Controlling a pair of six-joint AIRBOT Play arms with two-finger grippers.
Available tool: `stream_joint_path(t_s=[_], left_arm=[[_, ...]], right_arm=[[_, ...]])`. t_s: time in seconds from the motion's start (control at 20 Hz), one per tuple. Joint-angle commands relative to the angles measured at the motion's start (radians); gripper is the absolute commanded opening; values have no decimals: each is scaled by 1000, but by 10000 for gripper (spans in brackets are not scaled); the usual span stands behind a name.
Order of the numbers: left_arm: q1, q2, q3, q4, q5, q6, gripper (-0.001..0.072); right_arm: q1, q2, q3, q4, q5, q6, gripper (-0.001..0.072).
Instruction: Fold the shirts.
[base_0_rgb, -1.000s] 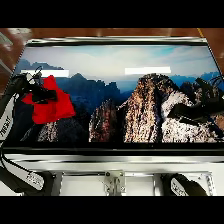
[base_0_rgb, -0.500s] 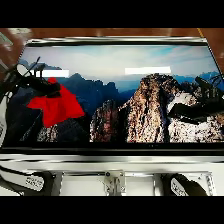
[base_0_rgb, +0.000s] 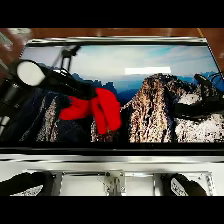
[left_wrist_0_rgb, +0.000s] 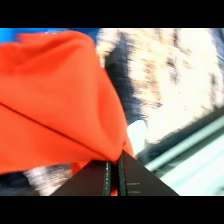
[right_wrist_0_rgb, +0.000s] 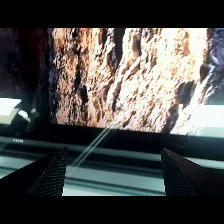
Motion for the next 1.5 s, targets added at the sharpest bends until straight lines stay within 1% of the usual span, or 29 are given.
stream_joint_path(t_s=[0.0, 0.05, 0.15, 0.2, 0.25, 0.3, 0.35, 0.4, 0.5, 0.55, 0.6, 0.65, 0.7, 0.8, 0.9, 1.05, 1.15, 1.25, 1.35, 1.45], left_arm=[[-223, -65, -71, 6, 180, -97, 42], [-261, -109, -84, 6, 216, -113, 42], [-303, -209, -88, 5, 325, -113, 44], [-291, -242, -75, 3, 353, -119, 76], [-255, -261, -46, 3, 344, -137, 324], [-206, -261, -18, 3, 315, -156, 623], [-135, -252, 20, 3, 245, -165, 711], [-61, -240, 56, 3, 152, -150, 711], [98, -196, 81, 4, -22, -34, 709], [171, -170, 66, 4, -94, -2, 708], [241, -138, 32, 3, -157, 16, 708], [299, -104, -26, 3, -197, 36, 708], [343, -73, -99, 3, -211, 48, 708], [403, -26, -278, -1, -189, 50, 712], [434, -22, -426, -4, -140, 50, 712], [440, -25, -568, -11, 4, 46, 714], [440, -38, -605, -16, 79, 45, 713], [440, -74, -606, -25, 116, 31, 713], [437, -119, -606, -98, 158, 35, 714], [426, -156, -606, -200, 209, 89, 713]], right_arm=[[0, 15, 2, -2, 80, -15, 691], [0, 25, 2, -7, 91, -15, 691], [0, 41, 2, -27, 106, -14, 691], [0, 45, 2, -34, 107, -15, 691], [0, 45, 2, -49, 106, -15, 691], [0, 45, 2, -79, 105, -15, 691], [0, 45, 2, -106, 104, -14, 691], [0, 45, 2, -137, 97, -11, 691], [-1, 45, 0, -211, 64, 0, 691], [-3, 42, 0, -247, 47, 8, 691], [-2, 37, -2, -290, 43, 23, 691], [-3, 27, -7, -298, 43, 27, 691], [-3, 15, -20, -288, 43, 27, 691], [-3, -5, -61, -227, 43, 23, 691], [-3, -26, -106, -158, 47, 22, 691], [-2, -46, -153, -89, 51, 23, 691], [-2, -46, -164, -77, 56, 25, 691], [-2, -46, -164, -70, 56, 37, 691], [-2, -46, -164, -66, 55, 51, 691], [-2, -46, -164, -47, 56, 53, 691]])
